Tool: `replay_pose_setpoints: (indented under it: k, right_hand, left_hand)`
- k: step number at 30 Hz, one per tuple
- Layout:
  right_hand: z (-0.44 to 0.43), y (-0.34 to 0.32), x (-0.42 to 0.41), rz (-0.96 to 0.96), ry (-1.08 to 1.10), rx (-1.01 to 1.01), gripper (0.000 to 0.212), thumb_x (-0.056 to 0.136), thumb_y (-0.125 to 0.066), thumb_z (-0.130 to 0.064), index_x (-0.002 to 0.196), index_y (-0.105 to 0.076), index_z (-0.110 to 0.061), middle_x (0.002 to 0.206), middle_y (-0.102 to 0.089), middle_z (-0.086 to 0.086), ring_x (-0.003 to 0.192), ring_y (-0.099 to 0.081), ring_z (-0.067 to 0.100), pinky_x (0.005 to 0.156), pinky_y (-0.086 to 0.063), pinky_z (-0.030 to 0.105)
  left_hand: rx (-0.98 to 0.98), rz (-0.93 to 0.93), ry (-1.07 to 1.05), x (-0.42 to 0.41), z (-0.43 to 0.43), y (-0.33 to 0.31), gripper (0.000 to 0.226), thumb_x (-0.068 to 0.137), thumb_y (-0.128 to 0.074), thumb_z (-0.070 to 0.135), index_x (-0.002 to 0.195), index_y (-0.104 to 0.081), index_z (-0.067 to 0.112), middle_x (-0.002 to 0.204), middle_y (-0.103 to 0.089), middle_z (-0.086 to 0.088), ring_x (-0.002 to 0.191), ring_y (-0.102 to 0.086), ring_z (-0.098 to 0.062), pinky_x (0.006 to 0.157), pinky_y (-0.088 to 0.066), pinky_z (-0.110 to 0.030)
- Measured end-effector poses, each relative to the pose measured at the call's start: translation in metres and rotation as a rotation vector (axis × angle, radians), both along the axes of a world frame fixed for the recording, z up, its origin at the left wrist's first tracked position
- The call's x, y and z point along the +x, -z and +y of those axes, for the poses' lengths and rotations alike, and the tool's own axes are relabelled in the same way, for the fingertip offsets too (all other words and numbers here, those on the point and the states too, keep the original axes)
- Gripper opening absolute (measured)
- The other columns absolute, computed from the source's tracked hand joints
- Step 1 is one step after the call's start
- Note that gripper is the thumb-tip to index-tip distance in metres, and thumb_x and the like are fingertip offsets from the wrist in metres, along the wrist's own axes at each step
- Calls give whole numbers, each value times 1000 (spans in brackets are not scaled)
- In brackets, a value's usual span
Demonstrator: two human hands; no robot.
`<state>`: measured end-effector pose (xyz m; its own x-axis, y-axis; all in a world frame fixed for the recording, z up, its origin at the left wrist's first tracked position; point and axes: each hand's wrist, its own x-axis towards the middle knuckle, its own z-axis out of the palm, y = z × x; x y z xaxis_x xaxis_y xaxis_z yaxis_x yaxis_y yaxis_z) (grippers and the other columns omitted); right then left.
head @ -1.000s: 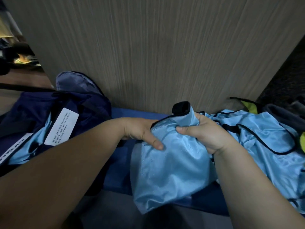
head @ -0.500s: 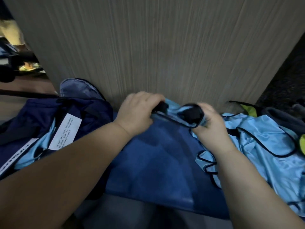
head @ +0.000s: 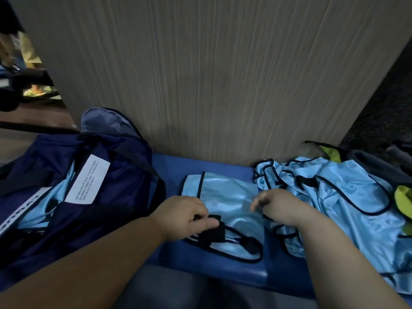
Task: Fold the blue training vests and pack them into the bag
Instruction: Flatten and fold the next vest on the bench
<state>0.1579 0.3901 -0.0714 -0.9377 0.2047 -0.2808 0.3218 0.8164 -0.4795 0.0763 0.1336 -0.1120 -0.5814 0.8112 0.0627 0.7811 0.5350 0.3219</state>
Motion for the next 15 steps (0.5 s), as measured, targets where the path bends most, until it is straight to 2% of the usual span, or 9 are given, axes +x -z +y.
replay_pose_setpoints:
  k: [2,4,5,7,8,10,11,13,15]
  right_hand:
    - [-3,3,-4,63,132,24,20,93,-49,-16,97,-68,-19,96,-68,-2,87,-65,17,83,-55,31]
    - [-12,8,-6,16,233,-27,26,95,-51,-30,106,-62,-9,93,-68,7,80,-69,26,80,-59,41]
    - [-17,11,-6,-30,279,-70,35,95,-54,-37,109,-59,-6,94,-66,8,79,-69,27,78,-60,42]
    - [-26,14,-5,-81,328,-86,48,91,-58,-48,113,-58,-5,99,-66,8,83,-67,26,79,-60,43]
    - [-29,16,-4,-99,331,-68,49,89,-60,-48,111,-59,-5,99,-66,9,86,-67,25,81,-59,43]
    - [-31,17,-2,-157,309,-56,45,89,-60,-47,107,-60,-6,99,-66,8,88,-67,26,81,-60,42]
    - [-32,16,-1,-188,296,-74,44,89,-61,-48,109,-61,-8,102,-66,7,90,-67,25,80,-60,40]
    - [-34,15,3,-217,278,-150,45,85,-68,-48,113,-62,-13,107,-66,4,93,-66,22,76,-59,35]
    - [-35,19,1,-171,223,-160,44,81,-76,-39,116,-64,-14,110,-68,3,97,-66,21,82,-58,35]
  left_hand:
    - [92,72,-56,3,6,3,58,85,-27,73,58,-45,25,62,-46,7,64,-48,-10,61,-40,-26]
    - [181,111,-118,6,15,5,46,90,-42,61,57,-39,29,62,-45,9,65,-47,-8,62,-42,-29]
    - [224,99,-144,7,20,5,35,91,-52,54,63,-46,33,69,-51,12,73,-49,-5,68,-45,-28]
    - [234,16,-170,7,26,8,12,92,-59,44,98,-61,34,103,-60,17,103,-49,-2,92,-43,-28]
    - [180,-30,-162,6,29,10,29,92,-59,44,119,-58,33,124,-56,15,121,-42,-5,105,-36,-29]
    - [-21,-109,-94,7,31,15,62,92,-56,52,147,-32,35,154,-28,13,145,-13,-10,121,-10,-34]
    - [-133,-129,-50,8,31,17,73,91,-53,59,152,-19,37,161,-12,13,148,3,-10,122,1,-37]
    - [-275,-139,1,11,30,25,86,86,-46,72,154,-3,40,162,11,15,145,24,-10,119,14,-43]
    - [-315,-128,-8,15,30,29,95,80,-44,80,153,2,42,160,18,15,142,31,-10,118,17,-46]
